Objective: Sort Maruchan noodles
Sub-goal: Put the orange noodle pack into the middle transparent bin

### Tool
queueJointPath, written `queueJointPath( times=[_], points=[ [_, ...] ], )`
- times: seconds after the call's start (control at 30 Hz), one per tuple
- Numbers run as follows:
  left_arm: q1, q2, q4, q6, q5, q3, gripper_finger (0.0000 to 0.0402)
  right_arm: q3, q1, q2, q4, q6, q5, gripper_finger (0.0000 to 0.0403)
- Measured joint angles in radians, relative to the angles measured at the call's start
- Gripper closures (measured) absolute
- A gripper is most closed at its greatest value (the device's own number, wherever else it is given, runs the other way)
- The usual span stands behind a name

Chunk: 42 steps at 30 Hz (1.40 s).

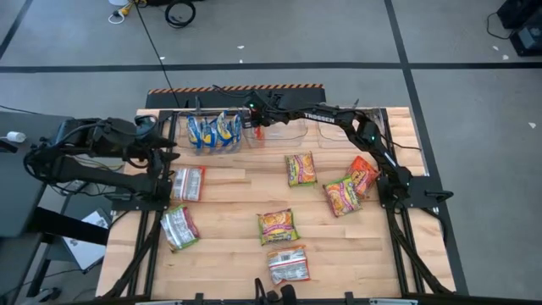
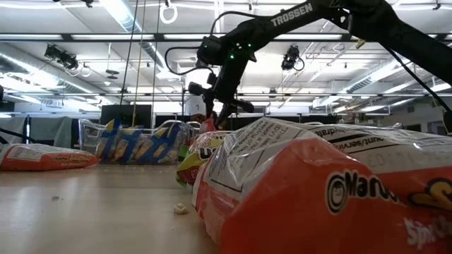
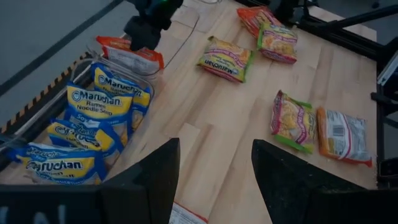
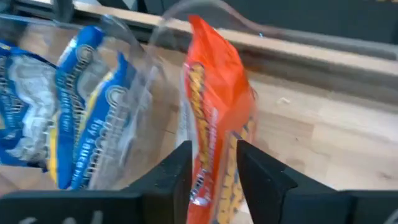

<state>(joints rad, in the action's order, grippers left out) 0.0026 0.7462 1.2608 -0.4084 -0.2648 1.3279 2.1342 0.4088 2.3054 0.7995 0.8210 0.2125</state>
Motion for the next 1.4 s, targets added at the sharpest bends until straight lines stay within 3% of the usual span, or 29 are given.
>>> queueJointPath(
  times=[0.2,0.47,0.73,0.9,1.03,1.2,1.4],
  points=[
    [0.0,0.016,0.0,-0.001,0.001,0.0,0.0198,0.012,-0.01,-0.001,-0.037,-0.043,-0.039,0.0258],
    [0.0,0.034,0.018,-0.025,0.001,-0.009,0.0198,0.115,-0.013,-0.001,0.036,-0.1,0.002,0.0259],
    [0.0,0.032,0.006,-0.127,0.001,-0.207,0.0198,0.211,-0.022,-0.011,0.125,-0.213,0.03,0.0259],
    [-0.001,0.055,0.002,-0.271,0.002,-0.367,0.0198,0.217,-0.094,-0.098,0.189,-0.319,0.063,0.0259],
    [-0.016,0.13,-0.085,-0.371,0.038,-0.468,0.0198,0.217,-0.163,-0.188,0.28,-0.381,0.159,0.026],
    [-0.091,0.337,-0.166,-0.457,0.039,-0.475,0.0212,0.216,-0.23,-0.311,0.416,-0.423,0.301,0.026],
    [-0.157,0.587,-0.117,-0.692,0.003,-0.44,0.0229,0.216,-0.256,-0.441,0.568,-0.423,0.332,0.026]
  ],
)
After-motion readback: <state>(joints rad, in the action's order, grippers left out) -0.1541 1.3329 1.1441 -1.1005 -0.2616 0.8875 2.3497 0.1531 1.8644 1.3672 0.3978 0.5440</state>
